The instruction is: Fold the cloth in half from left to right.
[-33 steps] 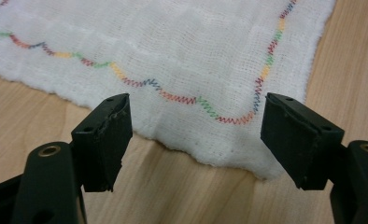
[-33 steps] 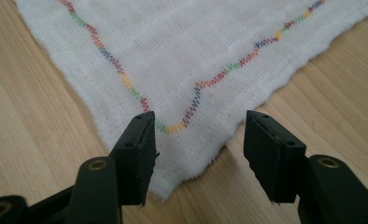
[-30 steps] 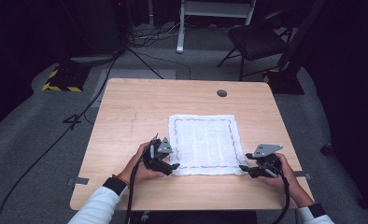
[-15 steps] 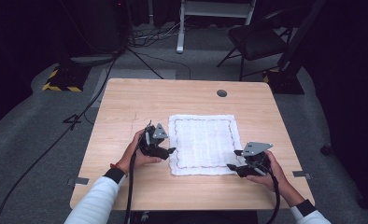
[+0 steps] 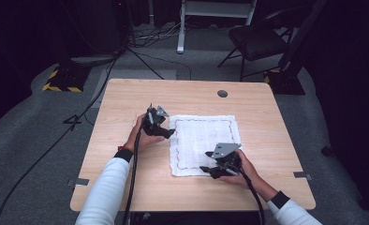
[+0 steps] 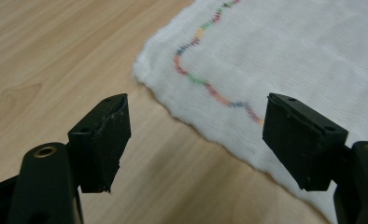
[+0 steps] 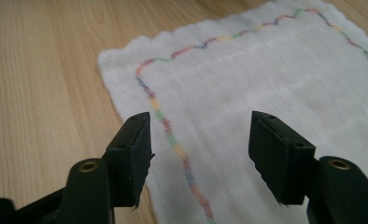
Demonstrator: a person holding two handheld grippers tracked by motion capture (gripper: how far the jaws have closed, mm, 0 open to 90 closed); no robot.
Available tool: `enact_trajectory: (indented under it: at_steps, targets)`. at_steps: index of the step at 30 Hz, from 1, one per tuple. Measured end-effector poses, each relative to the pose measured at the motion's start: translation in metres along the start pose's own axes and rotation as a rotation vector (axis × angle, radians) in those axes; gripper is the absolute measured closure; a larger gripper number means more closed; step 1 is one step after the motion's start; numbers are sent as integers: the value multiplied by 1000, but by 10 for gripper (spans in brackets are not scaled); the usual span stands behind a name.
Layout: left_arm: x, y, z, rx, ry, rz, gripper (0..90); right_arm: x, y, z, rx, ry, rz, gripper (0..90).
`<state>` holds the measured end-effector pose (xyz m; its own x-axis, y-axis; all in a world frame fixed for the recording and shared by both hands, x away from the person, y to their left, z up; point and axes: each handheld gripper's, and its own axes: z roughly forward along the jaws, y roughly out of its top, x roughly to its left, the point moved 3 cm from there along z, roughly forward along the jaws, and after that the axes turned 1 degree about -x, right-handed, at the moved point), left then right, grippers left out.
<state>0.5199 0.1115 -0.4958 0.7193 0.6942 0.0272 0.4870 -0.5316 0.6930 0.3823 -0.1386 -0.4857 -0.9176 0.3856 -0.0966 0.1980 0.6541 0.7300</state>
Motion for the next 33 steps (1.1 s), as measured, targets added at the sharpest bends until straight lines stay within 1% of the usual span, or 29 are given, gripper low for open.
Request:
enact_trajectory:
  at_steps: [1, 2, 3, 4, 5, 7, 8, 9, 10, 13, 15, 17, 18, 20, 22, 24, 25, 26, 27, 29, 30, 32, 33]
  targets:
    - [2, 2, 3, -2, -1, -13, 238, 4, 5, 6, 0, 9, -8, 404]
    - [6, 3, 7, -3, 2, -35, 236, 6, 7, 10, 0, 17, -15, 404]
    - [10, 5, 12, -5, 8, -56, 225, 10, 11, 15, -1, 28, -21, 405]
    - [14, 6, 17, -2, 23, -79, 215, 13, 15, 20, -1, 37, -31, 405]
    - [16, 7, 20, -5, 29, -90, 215, 17, 19, 26, -1, 52, -44, 408]
    - [24, 9, 28, 1, 51, -114, 208, 24, 26, 35, -5, 65, -61, 410]
    - [26, 10, 30, 3, 64, -125, 205, 29, 29, 41, -3, 75, -73, 411]
    - [29, 10, 32, 6, 73, -129, 205, 33, 31, 45, 3, 82, -82, 411]
    - [32, 11, 33, 1, 84, -144, 205, 36, 33, 49, 5, 85, -92, 411]
    - [37, 14, 36, -21, 80, -196, 206, 44, 36, 59, 14, 101, -108, 412]
    - [36, 15, 39, -15, 88, -199, 209, 48, 37, 65, 16, 108, -113, 412]
    - [35, 14, 45, -2, 93, -205, 210, 49, 39, 68, 11, 114, -104, 413]
    - [34, 13, 47, 4, 88, -211, 214, 50, 40, 70, 10, 114, -103, 413]
    - [33, 13, 50, -15, 86, -208, 218, 52, 41, 73, 13, 115, -103, 413]
    - [33, 13, 50, -19, 87, -213, 222, 53, 41, 77, 24, 101, -108, 418]
    - [33, 13, 50, -21, 93, -209, 232, 54, 41, 80, 28, 99, -93, 429]
    - [33, 12, 50, -25, 99, -207, 242, 53, 42, 81, 29, 105, -90, 452]
    - [33, 12, 49, -24, 95, -201, 255, 52, 43, 81, 27, 98, -78, 485]
    - [32, 12, 48, -31, 87, -192, 296, 51, 43, 82, 29, 89, -70, 519]
    - [30, 12, 46, -32, 67, -180, 409, 50, 44, 82, 35, 80, -59, 590]
    - [30, 12, 45, -30, 61, -176, 480, 49, 44, 82, 37, 68, -46, 635]
    - [28, 12, 44, -32, 31, -166, 596, 48, 44, 83, 38, 53, -35, 704]
    - [27, 12, 43, -36, 15, -168, 654, 48, 45, 83, 42, 35, -37, 760]
